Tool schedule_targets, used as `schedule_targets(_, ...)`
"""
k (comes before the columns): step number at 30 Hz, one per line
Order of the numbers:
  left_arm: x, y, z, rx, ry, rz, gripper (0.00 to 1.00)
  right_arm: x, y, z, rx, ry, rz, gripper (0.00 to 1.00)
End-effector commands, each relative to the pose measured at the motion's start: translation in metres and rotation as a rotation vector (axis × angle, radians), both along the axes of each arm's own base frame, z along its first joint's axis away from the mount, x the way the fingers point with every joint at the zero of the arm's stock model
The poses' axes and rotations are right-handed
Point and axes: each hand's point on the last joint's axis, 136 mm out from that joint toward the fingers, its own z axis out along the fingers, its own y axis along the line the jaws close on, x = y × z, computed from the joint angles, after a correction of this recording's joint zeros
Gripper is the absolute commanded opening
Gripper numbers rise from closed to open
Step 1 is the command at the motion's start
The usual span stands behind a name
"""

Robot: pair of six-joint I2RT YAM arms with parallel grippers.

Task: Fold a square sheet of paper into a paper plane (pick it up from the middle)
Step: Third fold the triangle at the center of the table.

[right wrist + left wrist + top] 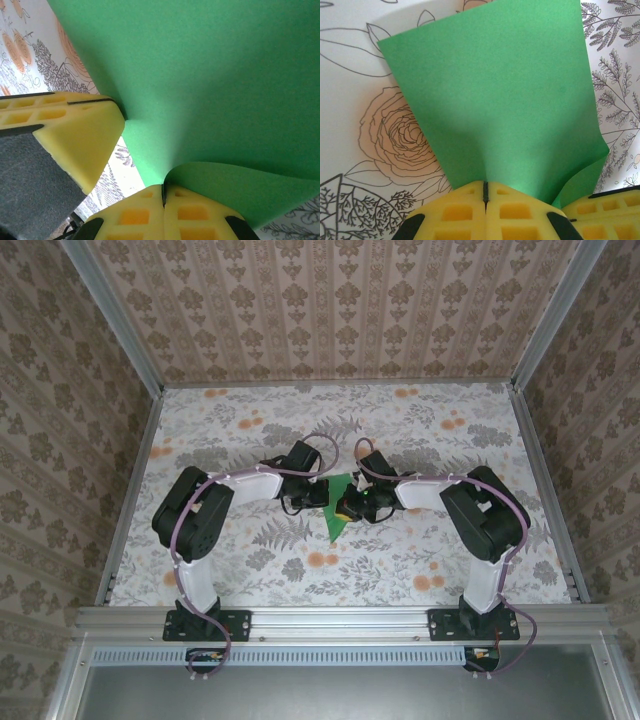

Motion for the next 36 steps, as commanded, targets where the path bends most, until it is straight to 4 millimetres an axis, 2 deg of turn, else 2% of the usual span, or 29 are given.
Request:
schedule_targets(1,-0.007,0.004,-0.014,0.040,0.044,-0.012,0.05,-0.003,0.003,-0.005,-0.009,0.016,0.028,0.07)
schedule_targets(36,-0.008,0.004,-0.013,0.040,0.045,-0.013,0.05,-0.007,-0.001,-0.019,-0.056,0.031,0.073,0.07)
